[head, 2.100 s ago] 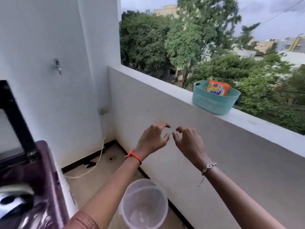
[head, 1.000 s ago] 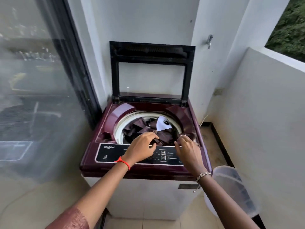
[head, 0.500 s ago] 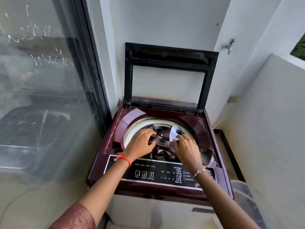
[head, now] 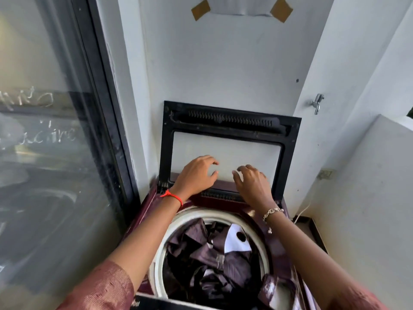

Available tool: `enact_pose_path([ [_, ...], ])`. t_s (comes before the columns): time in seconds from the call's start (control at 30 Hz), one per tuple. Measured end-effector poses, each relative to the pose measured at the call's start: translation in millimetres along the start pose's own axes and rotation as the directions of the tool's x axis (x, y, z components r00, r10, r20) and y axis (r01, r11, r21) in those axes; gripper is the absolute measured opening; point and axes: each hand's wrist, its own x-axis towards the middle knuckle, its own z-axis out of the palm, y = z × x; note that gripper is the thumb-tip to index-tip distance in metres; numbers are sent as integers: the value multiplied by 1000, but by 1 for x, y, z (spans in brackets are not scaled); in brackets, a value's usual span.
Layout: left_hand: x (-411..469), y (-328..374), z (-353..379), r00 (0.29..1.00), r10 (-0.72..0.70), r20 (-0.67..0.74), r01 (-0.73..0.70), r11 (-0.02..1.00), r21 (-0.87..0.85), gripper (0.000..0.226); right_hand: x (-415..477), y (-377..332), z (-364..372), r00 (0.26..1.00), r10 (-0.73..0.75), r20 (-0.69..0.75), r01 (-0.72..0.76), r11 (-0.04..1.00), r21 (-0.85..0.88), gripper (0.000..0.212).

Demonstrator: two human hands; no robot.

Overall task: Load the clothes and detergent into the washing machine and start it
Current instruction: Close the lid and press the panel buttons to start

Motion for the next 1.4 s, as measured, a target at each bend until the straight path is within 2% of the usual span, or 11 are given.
enact_pose_path([
  [0.23, 75, -4, -14, 997, 59, -51, -57, 998, 39, 30, 75, 4, -14, 995, 62, -80, -54, 993, 105, 30],
  [0.37, 109, -11, -20, 994, 89, -65, -87, 995, 40, 29, 109, 1, -24, 994, 35, -99, -33, 999, 26, 32],
  [0.5, 136, -23, -21, 991, 135, -17, -132, 983, 129, 35, 140, 1, -28, 992, 45, -119, -47, 999, -7, 31],
  [0.7, 159, -43, -11, 987, 158, 40, -163, 965, 205, 40, 164, 3, -15, 993, 84, -83, -85, 996, -10, 31],
  [0.87, 179, -56, -10, 978, 203, 54, -210, 938, 275, 45, 178, 10, -6, 997, 36, -62, -41, 995, -90, 29],
  [1.0, 194, -62, -8, 978, 193, 83, -209, 935, 288, 50, 195, 17, -1, 1000, 26, -7, -27, 995, -101, 33],
  [1.13, 203, -64, -4, 987, 151, 48, -159, 935, 318, 49, 206, 20, 5, 998, 22, 56, -12, 984, -178, 38],
  [1.4, 203, -62, -3, 989, 148, -12, -137, 939, 316, 43, 209, 20, 3, 1000, 19, 18, -16, 991, -135, 37],
])
